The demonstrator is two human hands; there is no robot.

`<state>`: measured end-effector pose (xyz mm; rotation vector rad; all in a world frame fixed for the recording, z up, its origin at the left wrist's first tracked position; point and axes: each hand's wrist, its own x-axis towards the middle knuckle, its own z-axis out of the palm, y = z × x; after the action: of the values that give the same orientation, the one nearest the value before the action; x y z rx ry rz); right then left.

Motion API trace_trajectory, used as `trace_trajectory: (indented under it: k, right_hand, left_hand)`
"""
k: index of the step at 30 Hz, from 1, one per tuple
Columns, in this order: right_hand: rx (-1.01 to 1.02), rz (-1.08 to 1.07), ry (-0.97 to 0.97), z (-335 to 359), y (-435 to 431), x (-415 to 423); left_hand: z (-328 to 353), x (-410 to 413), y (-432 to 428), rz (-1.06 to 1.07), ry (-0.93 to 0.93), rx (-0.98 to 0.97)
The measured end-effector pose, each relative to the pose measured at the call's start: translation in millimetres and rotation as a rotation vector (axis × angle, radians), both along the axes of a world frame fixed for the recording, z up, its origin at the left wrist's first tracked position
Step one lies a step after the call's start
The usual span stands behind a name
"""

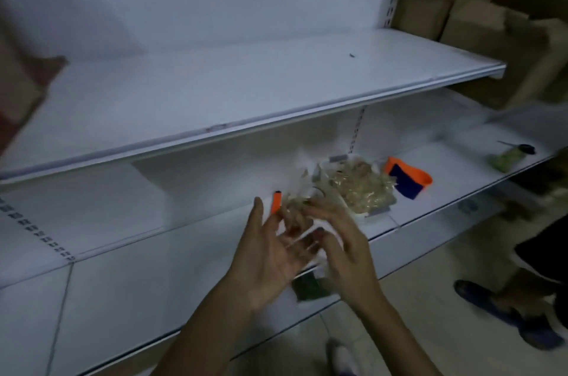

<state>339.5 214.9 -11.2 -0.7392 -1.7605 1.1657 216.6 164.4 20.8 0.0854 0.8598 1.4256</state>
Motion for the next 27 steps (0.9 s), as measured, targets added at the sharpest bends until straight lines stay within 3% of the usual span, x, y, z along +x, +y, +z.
trace_trajectory:
  k: [2,4,9,12,15,17,20,25,27]
  right_hand:
    - [-0.01,0.146,-0.117,-17,13,22]
    - [-0.03,0.153,-0.154,-24,39,43]
    - [0.065,-0.109,-0.127,-30,137,84]
    - [0.033,-0.209,-0.189,-45,215,94]
    - [0.201,-0.329,-0.437,-67,294,85]
    - [0.227,-0.235,-0.677,-84,328,69]
    - [0.149,-0.041,-0.908,-108,345,46]
    - [-0.278,-0.001,-0.857,-127,363,27]
    - [-0.321,0.063,-0.844,-134,383,24]
  left_hand:
    - [-2,10,31,-0.01,0.021,-0.03]
    - [-4,28,60,-0.144,0.148,-0.063]
    - [-21,70,120,-0.291,0.379,-0.126]
    - [-38,77,145,-0.158,0.541,-0.216]
    - [-51,75,150,-0.039,0.884,-0.309]
    - [-60,77,148,-0.006,0.965,-0.341]
    - [-74,83,147,0.047,0.959,-0.375]
    - [-95,96,133,0.062,0.958,-0.42]
    - [-97,95,130,0.084,0.969,-0.428]
